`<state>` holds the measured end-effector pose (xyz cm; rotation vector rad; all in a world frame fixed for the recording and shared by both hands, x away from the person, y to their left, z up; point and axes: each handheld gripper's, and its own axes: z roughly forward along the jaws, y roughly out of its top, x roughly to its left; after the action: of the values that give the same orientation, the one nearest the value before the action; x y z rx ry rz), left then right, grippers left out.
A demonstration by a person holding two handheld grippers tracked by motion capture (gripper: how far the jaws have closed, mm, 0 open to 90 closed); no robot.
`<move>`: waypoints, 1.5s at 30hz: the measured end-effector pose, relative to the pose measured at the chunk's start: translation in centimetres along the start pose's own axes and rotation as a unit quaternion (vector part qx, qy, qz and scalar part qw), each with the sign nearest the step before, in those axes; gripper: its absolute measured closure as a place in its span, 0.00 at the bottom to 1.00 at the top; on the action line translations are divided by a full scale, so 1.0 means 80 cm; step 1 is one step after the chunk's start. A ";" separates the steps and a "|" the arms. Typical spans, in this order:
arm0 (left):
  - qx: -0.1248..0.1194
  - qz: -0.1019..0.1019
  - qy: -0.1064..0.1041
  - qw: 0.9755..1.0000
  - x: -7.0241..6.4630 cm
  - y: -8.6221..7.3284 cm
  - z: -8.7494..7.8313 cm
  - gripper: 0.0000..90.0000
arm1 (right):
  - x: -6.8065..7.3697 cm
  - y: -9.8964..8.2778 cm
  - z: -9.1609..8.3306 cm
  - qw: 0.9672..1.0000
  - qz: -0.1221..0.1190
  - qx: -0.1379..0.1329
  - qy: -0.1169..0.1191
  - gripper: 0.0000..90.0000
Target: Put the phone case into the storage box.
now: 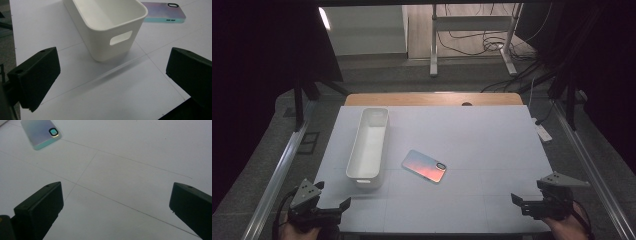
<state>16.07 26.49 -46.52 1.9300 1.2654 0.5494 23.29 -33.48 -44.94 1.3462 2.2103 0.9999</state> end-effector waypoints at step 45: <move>0.005 -0.005 -0.015 1.000 -0.001 0.000 0.002 0.00 | 0.012 0.013 0.012 0.997 -0.052 0.033 0.040 0.00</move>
<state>16.15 26.40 -46.58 1.9326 1.2597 0.5073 24.07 -32.01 -44.77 1.2245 2.3648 0.9676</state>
